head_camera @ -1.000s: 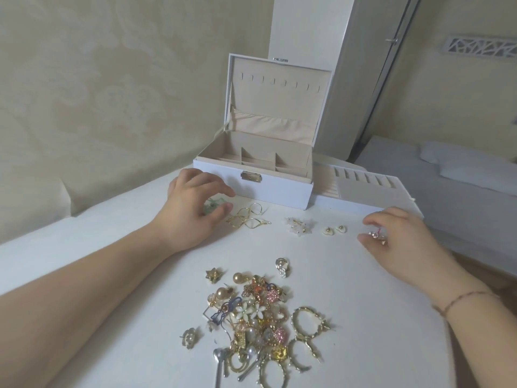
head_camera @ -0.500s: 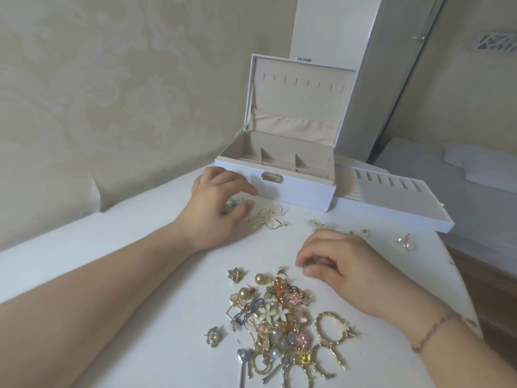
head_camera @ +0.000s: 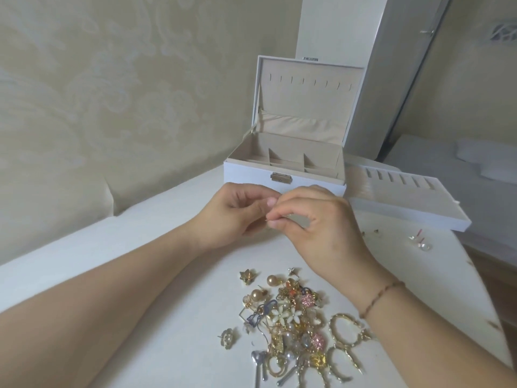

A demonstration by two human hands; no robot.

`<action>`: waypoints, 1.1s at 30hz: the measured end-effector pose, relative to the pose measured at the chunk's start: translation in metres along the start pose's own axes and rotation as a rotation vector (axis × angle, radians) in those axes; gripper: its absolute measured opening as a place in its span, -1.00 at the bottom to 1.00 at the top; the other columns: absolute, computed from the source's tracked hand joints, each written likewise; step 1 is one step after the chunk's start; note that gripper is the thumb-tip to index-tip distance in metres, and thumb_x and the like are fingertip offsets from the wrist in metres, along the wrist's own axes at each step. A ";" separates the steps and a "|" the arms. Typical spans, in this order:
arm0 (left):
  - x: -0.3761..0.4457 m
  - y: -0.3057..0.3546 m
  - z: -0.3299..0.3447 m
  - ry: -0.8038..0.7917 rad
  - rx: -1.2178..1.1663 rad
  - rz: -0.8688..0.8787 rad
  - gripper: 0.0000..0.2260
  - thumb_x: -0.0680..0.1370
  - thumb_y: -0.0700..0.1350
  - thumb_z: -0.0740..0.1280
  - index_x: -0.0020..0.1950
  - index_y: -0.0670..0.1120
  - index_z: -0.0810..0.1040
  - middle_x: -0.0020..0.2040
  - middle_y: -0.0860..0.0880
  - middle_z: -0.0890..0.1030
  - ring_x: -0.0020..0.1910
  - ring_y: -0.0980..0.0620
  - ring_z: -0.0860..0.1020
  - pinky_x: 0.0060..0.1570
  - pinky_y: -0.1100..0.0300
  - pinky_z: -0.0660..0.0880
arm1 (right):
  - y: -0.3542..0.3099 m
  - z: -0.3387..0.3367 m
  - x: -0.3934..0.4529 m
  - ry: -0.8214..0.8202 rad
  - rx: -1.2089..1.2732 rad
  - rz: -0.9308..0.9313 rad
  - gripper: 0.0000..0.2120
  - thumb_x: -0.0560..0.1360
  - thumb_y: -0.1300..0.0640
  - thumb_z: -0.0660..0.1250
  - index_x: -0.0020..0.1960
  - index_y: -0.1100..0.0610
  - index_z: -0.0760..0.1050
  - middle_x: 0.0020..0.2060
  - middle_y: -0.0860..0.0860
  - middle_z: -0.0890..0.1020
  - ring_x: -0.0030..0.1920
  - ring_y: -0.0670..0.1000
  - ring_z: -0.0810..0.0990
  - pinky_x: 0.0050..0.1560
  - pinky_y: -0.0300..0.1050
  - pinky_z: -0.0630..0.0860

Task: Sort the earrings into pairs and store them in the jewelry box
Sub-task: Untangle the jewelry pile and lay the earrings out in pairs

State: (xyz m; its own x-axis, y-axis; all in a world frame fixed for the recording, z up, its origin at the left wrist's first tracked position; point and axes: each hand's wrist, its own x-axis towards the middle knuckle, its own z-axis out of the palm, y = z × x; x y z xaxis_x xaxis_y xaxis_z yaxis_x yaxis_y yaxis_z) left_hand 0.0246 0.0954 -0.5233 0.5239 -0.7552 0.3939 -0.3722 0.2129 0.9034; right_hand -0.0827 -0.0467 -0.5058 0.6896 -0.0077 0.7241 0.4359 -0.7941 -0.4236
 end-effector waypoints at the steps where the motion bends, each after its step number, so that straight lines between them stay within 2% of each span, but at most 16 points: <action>1: 0.000 0.000 -0.001 -0.019 -0.058 -0.026 -0.83 0.58 -0.18 0.26 0.00 -0.14 0.65 -0.32 -0.14 0.53 -0.45 0.00 0.38 -0.48 0.25 0.34 | 0.004 0.001 -0.001 0.026 -0.037 -0.033 -0.96 0.35 0.16 0.50 -0.22 0.04 0.69 -0.21 -0.14 0.67 -0.14 0.01 0.59 -0.11 0.00 0.54; 4: -0.001 0.000 -0.004 -0.076 -0.225 -0.101 -0.87 0.52 -0.25 0.36 0.02 -0.13 0.65 -0.29 -0.11 0.60 -0.42 0.03 0.53 -0.43 0.25 0.51 | 0.007 0.001 -0.004 0.043 -0.077 -0.066 -0.97 0.37 0.16 0.50 -0.20 0.05 0.70 -0.19 -0.13 0.68 -0.14 0.02 0.59 -0.09 -0.01 0.52; 7: -0.001 -0.004 -0.009 -0.069 -0.352 -0.151 -0.75 0.40 -0.16 0.47 0.07 -0.10 0.65 -0.23 -0.09 0.64 -0.35 0.05 0.60 -0.34 0.26 0.56 | 0.000 -0.007 -0.008 -0.075 0.009 -0.031 -0.91 0.39 0.19 0.47 -0.13 0.04 0.70 -0.12 -0.13 0.66 -0.06 -0.02 0.58 0.00 -0.12 0.49; 10: -0.001 -0.008 -0.013 -0.037 -0.407 -0.166 -0.70 0.37 -0.15 0.48 0.09 -0.07 0.64 -0.20 -0.10 0.61 -0.32 0.04 0.58 -0.31 0.24 0.57 | -0.008 -0.029 -0.016 -0.385 0.181 0.064 -0.86 0.39 0.17 0.44 -0.08 -0.01 0.67 -0.22 -0.16 0.61 -0.15 -0.03 0.53 -0.12 -0.14 0.46; 12: -0.001 -0.008 -0.013 -0.027 -0.419 -0.186 -0.71 0.37 -0.18 0.44 0.09 -0.07 0.64 -0.20 -0.09 0.60 -0.34 0.04 0.57 -0.30 0.24 0.58 | -0.010 -0.037 -0.021 -0.658 0.112 0.054 -0.87 0.38 0.10 0.45 -0.09 -0.06 0.66 -0.23 -0.17 0.58 -0.10 -0.05 0.51 -0.04 -0.06 0.47; 14: -0.001 -0.008 -0.010 -0.035 -0.412 -0.207 -0.71 0.38 -0.20 0.42 0.09 -0.08 0.63 -0.20 -0.10 0.59 -0.35 0.04 0.56 -0.30 0.25 0.57 | -0.011 -0.035 -0.024 -0.784 0.002 0.022 -0.85 0.35 0.03 0.46 -0.08 -0.12 0.65 -0.16 -0.22 0.51 0.00 -0.10 0.47 0.07 -0.05 0.44; 17: -0.002 -0.007 -0.009 -0.046 -0.382 -0.237 -0.72 0.43 -0.27 0.37 0.13 -0.13 0.59 -0.21 -0.12 0.58 -0.36 0.03 0.56 -0.32 0.25 0.57 | -0.016 -0.033 -0.024 -0.783 -0.011 0.004 -0.81 0.32 0.01 0.46 -0.07 -0.14 0.64 -0.12 -0.24 0.44 0.06 -0.10 0.42 0.11 -0.08 0.42; 20: -0.001 -0.007 -0.009 -0.057 -0.353 -0.252 -0.72 0.47 -0.31 0.35 0.17 -0.16 0.54 -0.21 -0.12 0.59 -0.38 0.04 0.56 -0.34 0.24 0.55 | -0.025 -0.032 -0.025 -0.880 0.052 0.018 -0.76 0.32 0.04 0.50 -0.03 -0.14 0.63 -0.10 -0.25 0.45 0.08 -0.14 0.40 0.11 -0.21 0.39; 24: -0.001 -0.009 -0.010 -0.075 -0.317 -0.251 -0.72 0.48 -0.33 0.34 0.18 -0.16 0.53 -0.23 -0.11 0.59 -0.38 0.03 0.56 -0.34 0.22 0.55 | -0.037 -0.030 -0.027 -0.980 0.033 -0.027 -0.62 0.27 -0.17 0.55 0.06 -0.19 0.60 -0.04 -0.27 0.49 0.11 -0.14 0.38 0.14 -0.18 0.39; 26: -0.001 -0.009 -0.010 -0.076 -0.320 -0.254 -0.71 0.47 -0.32 0.32 0.18 -0.16 0.54 -0.23 -0.12 0.58 -0.38 0.03 0.56 -0.34 0.22 0.56 | -0.037 -0.033 -0.026 -0.996 0.028 -0.014 -0.54 0.25 -0.21 0.55 0.12 -0.20 0.57 0.00 -0.27 0.50 0.16 -0.13 0.38 0.18 -0.17 0.38; 29: -0.001 -0.010 -0.010 -0.079 -0.328 -0.256 -0.71 0.47 -0.33 0.32 0.17 -0.16 0.55 -0.22 -0.13 0.57 -0.38 0.03 0.56 -0.34 0.22 0.57 | -0.027 -0.044 -0.023 -0.990 0.055 0.071 -0.57 0.30 -0.10 0.56 0.14 -0.23 0.56 0.04 -0.29 0.49 0.22 -0.14 0.36 0.24 -0.16 0.33; 33: 0.000 -0.012 -0.011 -0.084 -0.327 -0.261 -0.70 0.47 -0.33 0.32 0.19 -0.16 0.54 -0.19 -0.15 0.56 -0.37 0.02 0.56 -0.32 0.22 0.57 | -0.015 -0.052 -0.022 -0.946 0.056 0.124 -0.72 0.40 0.12 0.49 0.01 -0.22 0.62 0.02 -0.24 0.49 0.23 -0.13 0.36 0.25 -0.21 0.30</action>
State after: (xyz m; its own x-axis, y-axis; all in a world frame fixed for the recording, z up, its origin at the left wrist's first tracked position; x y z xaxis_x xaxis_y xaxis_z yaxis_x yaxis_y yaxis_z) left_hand 0.0374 0.1000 -0.5321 0.4992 -0.8547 0.1423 0.0343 0.1837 0.9824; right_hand -0.1343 -0.0660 -0.4870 0.9038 0.4241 -0.0571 0.3386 -0.7902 -0.5108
